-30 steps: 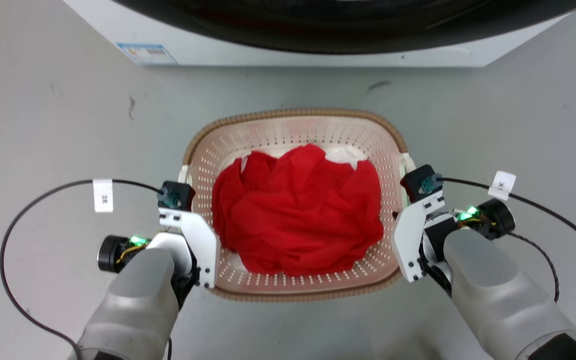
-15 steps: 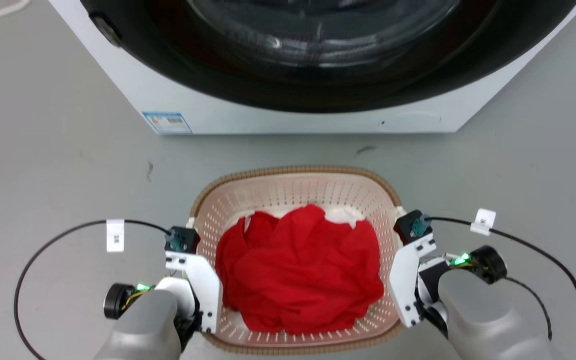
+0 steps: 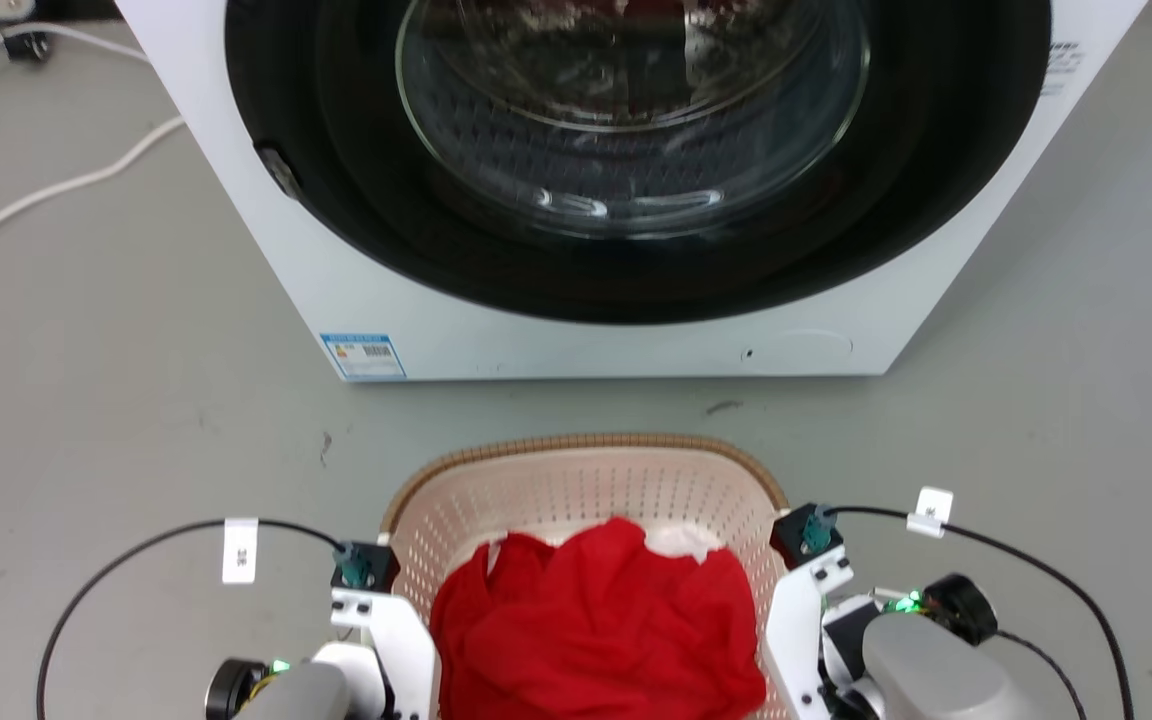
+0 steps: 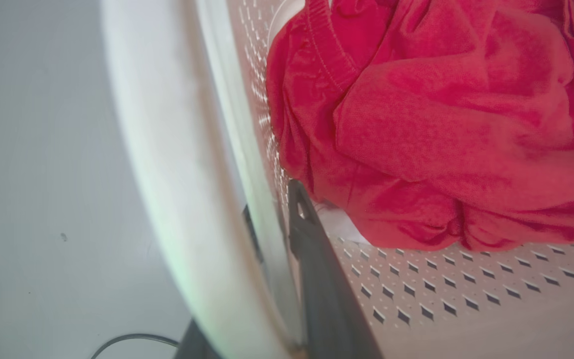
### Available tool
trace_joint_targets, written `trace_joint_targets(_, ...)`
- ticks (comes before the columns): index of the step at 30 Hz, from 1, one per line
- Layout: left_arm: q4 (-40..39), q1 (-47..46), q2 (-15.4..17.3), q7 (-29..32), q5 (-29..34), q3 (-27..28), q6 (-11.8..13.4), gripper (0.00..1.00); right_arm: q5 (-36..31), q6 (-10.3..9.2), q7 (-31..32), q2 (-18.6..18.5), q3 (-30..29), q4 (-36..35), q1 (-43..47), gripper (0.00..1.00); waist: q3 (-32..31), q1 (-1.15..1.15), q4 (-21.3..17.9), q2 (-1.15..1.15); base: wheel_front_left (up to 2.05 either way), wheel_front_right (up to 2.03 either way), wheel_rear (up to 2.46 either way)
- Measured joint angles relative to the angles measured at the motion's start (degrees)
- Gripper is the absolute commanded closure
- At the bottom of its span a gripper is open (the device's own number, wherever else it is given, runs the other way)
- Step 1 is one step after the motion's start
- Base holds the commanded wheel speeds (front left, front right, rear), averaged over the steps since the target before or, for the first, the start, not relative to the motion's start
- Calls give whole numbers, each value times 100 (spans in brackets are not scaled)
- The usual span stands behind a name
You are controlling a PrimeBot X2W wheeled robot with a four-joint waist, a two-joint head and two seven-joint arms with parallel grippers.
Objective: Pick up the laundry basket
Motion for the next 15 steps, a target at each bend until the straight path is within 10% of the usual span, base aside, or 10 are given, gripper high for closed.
trace_joint_targets(15,-40,675,32,218,-398,-425,0,100,534,-1,339,-2,678,-11,525,100,-956,0,-84,0,0,0,0)
